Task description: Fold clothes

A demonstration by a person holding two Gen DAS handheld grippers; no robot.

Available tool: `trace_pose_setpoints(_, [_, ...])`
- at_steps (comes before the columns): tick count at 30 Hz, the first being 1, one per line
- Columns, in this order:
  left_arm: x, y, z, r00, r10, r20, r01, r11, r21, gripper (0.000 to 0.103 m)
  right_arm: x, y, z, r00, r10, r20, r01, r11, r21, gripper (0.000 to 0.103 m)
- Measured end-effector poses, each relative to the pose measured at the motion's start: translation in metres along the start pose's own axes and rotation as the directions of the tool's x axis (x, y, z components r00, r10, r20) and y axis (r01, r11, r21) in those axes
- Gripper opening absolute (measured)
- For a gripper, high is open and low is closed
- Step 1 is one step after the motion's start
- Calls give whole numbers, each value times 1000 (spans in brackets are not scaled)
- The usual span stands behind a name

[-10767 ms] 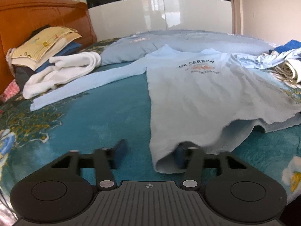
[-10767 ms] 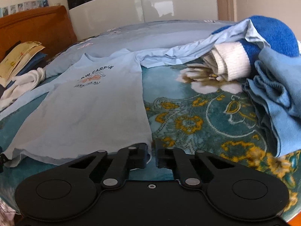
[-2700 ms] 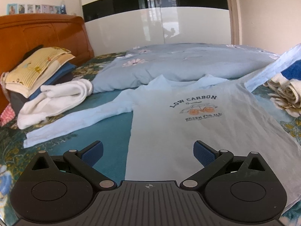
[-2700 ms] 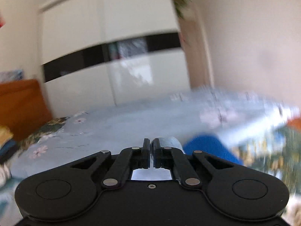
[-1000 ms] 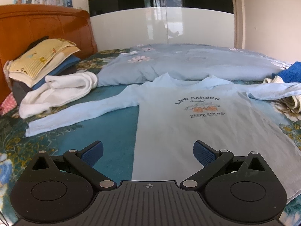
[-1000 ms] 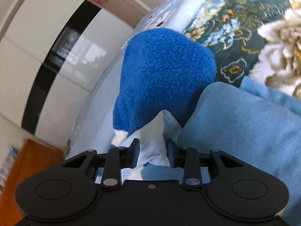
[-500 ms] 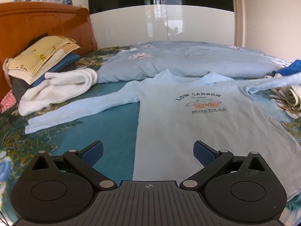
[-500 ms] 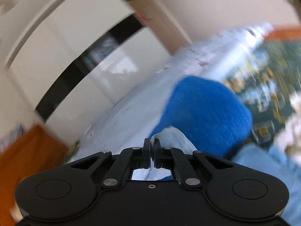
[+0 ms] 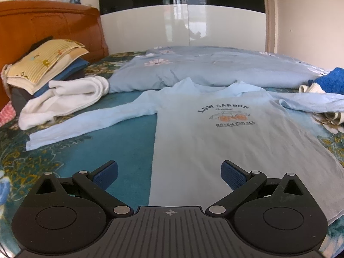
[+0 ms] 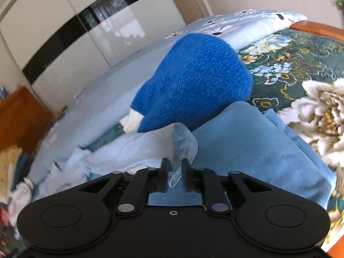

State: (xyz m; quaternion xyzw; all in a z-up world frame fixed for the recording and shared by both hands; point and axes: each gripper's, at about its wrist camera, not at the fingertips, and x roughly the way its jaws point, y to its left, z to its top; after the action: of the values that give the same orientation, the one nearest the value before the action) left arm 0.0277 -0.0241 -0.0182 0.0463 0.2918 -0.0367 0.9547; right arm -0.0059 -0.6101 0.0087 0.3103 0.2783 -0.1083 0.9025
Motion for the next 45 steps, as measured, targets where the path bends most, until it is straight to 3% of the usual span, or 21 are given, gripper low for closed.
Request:
trace_pose_setpoints(4, [0, 1, 0, 1000, -3, 0, 3, 1000, -3, 103, -4, -10, -3, 999, 52, -12, -50, 992, 115, 29])
trace_pose_setpoints(7, [-1, 1, 0, 1000, -6, 0, 6, 1000, 0, 103, -4, -17, -9, 995, 97, -15, -92, 972, 218, 30])
trace_pose_setpoints(13, [-2, 2, 0, 1000, -10, 1, 10, 1000, 5, 103, -3, -35, -22, 981, 192, 32, -187, 876, 445, 32])
trace_pose_setpoints(15, [-2, 3, 0, 1000, -11, 1, 11, 1000, 6, 103, -5, -34, -24, 976, 214, 40, -207, 859, 467, 39])
trace_pose_setpoints(21, [-3, 4, 0, 1000, -15, 3, 14, 1000, 10, 103, 2, -27, -30, 979, 201, 25, -183, 825, 534, 42])
trace_pose_setpoints(26, [-4, 0, -1, 1000, -16, 6, 16, 1000, 0, 103, 15, -24, -30, 978, 207, 35, -186, 774, 605, 41])
trace_pose_setpoints(31, [-5, 0, 0, 1000, -14, 10, 14, 1000, 4, 103, 25, -18, -23, 993, 112, 38, -111, 765, 634, 40])
trace_pose_setpoints(32, [-4, 1, 0, 1000, -13, 9, 13, 1000, 1, 103, 28, -17, -22, 994, 105, 38, -105, 766, 634, 39])
trace_pose_setpoints(34, [-3, 2, 1, 1000, -13, 9, 13, 1000, -1, 103, 31, -14, -21, 996, 79, 37, -85, 772, 630, 16])
trace_pose_setpoints(35, [-2, 1, 4, 1000, -15, 13, 15, 1000, 3, 103, 32, -12, -19, 997, 74, 39, -82, 778, 622, 10])
trace_pose_setpoints(41, [5, -1, 21, 999, -32, 36, 31, 999, 28, 103, 23, 14, 8, 992, -7, 128, -46, 913, 405, 6])
trace_pose_setpoints(45, [10, -3, 32, 998, -43, 52, 41, 998, 44, 103, 16, 37, 47, 973, 4, 229, -70, 957, 280, 6])
